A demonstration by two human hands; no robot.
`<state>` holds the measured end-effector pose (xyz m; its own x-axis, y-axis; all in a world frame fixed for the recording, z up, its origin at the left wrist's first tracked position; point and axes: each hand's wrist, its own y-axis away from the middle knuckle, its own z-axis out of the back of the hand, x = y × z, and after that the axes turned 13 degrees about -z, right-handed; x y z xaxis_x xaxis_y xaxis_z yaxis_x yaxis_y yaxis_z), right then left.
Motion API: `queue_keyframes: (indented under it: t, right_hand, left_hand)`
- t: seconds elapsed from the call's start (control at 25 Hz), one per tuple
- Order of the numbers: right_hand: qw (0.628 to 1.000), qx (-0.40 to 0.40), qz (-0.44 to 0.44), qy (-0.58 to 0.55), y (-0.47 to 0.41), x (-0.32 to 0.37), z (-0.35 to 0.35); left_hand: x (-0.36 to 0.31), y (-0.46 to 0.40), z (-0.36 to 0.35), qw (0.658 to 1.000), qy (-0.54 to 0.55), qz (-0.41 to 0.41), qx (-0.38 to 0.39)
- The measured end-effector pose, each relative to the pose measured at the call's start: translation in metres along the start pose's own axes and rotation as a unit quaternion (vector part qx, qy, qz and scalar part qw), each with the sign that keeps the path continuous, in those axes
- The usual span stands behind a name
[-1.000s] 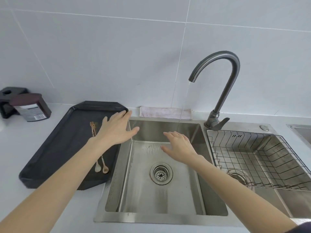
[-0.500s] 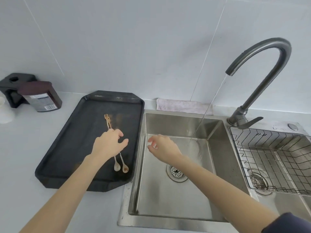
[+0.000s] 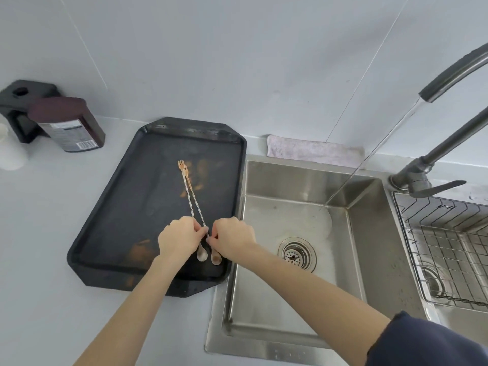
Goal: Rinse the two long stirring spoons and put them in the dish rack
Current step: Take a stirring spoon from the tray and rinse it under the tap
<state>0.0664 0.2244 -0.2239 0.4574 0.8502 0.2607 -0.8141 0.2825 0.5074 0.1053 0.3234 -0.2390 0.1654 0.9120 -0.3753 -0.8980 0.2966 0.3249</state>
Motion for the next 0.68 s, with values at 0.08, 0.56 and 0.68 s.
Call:
queue_keyframes:
  t: [0.08,0.56,0.68]
  right_hand:
    - [0.999,-0.003,0.001,0.035,-0.002,0.006,-0.002]
    - [0.998,0.046,-0.034,-0.008,-0.004,0.011,0.001]
    - [0.997,0.043,-0.056,-0.044,-0.006,0.007,-0.001]
  left_hand:
    - [0.000,-0.003,0.000,1.000,0.006,0.005,-0.008]
    - [-0.002,-0.008,0.007,0.997,0.066,0.025,0.011]
    - [0.002,-0.014,0.004,0.993,0.119,0.024,0.014]
